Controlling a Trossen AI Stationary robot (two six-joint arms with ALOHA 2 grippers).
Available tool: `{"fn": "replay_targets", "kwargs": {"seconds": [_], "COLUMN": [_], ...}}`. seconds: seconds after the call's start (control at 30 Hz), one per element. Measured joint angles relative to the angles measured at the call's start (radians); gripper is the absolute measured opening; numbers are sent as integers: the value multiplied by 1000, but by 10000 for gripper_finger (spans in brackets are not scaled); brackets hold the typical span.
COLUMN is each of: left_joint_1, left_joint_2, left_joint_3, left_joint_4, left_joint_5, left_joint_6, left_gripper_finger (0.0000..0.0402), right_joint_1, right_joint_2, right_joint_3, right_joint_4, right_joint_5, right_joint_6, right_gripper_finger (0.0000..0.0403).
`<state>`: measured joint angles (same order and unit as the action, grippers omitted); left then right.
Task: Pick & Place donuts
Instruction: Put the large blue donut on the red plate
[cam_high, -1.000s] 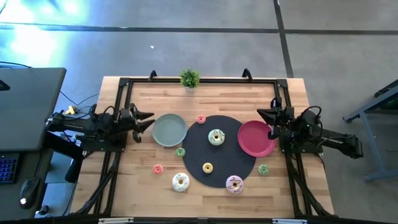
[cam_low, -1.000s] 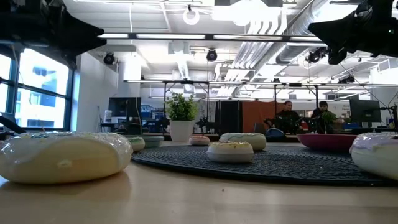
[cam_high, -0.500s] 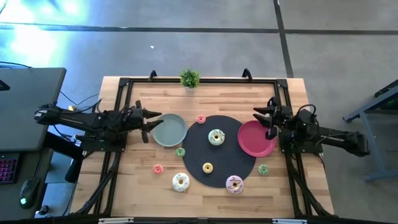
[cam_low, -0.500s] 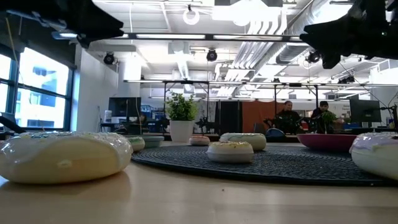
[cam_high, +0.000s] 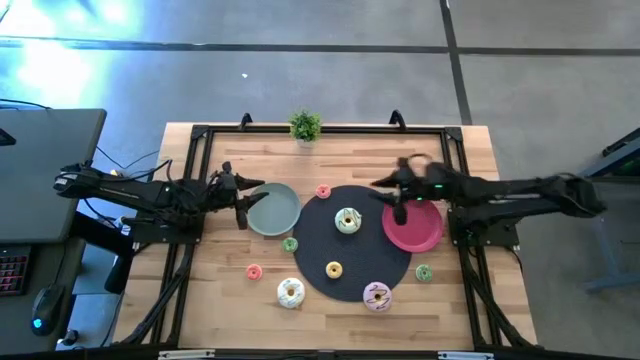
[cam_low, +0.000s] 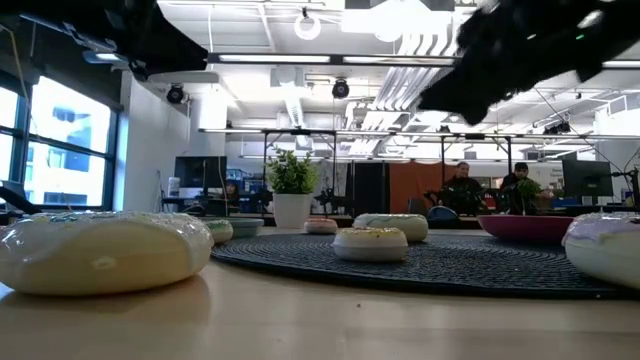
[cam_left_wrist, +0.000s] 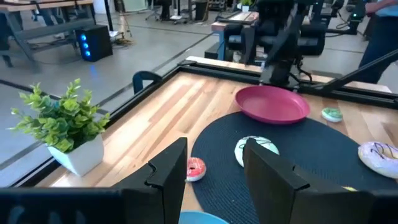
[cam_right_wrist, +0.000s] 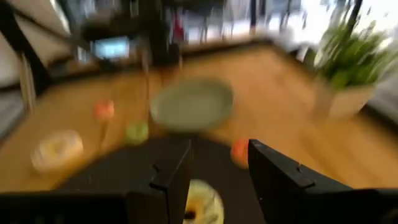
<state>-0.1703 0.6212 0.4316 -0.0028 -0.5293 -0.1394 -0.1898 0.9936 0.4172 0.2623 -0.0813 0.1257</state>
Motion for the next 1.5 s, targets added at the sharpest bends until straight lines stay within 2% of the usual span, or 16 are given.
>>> {"fn": "replay_targets", "kwargs": {"seconds": [0.27, 0.4, 0.53, 0.63, 0.77, 1.07, 1.17, 1.37, 1.43, 1.5], "left_joint_1": [0, 0, 0, 0, 0, 0, 0, 0, 0, 0], "left_joint_2": [0, 0, 0, 0, 0, 0, 0, 0, 0, 0], "left_joint_3": [0, 0, 0, 0, 0, 0, 0, 0, 0, 0], "left_joint_4": [0, 0, -5, -22, -32, -56, -56, -54, -54, -53], "left_joint_5": [3, 22, 24, 24, 24, 24, 24, 24, 24, 24], "left_joint_6": [0, 0, 0, 0, 0, 0, 0, 0, 0, 0], "left_gripper_finger": [149, 149, 149, 149, 149, 149, 149, 149, 149, 149], "right_joint_1": [14, 14, 13, 14, 14, 16, 13, 13, 13, 13], "right_joint_2": [425, 562, 643, 671, 676, 676, 677, 677, 678, 668], "right_joint_3": [125, 184, 236, 252, 253, 253, 253, 252, 251, 251], "right_joint_4": [13, 26, -8, -35, -67, -102, -105, -102, -81, -70], "right_joint_5": [-20, -56, -114, -108, -36, -29, -64, -32, -30, -28], "right_joint_6": [8, 12, 26, -33, -55, -48, -57, -55, -54, -27], "right_gripper_finger": [149, 149, 149, 149, 149, 142, 115, 20, 10, 17]}}
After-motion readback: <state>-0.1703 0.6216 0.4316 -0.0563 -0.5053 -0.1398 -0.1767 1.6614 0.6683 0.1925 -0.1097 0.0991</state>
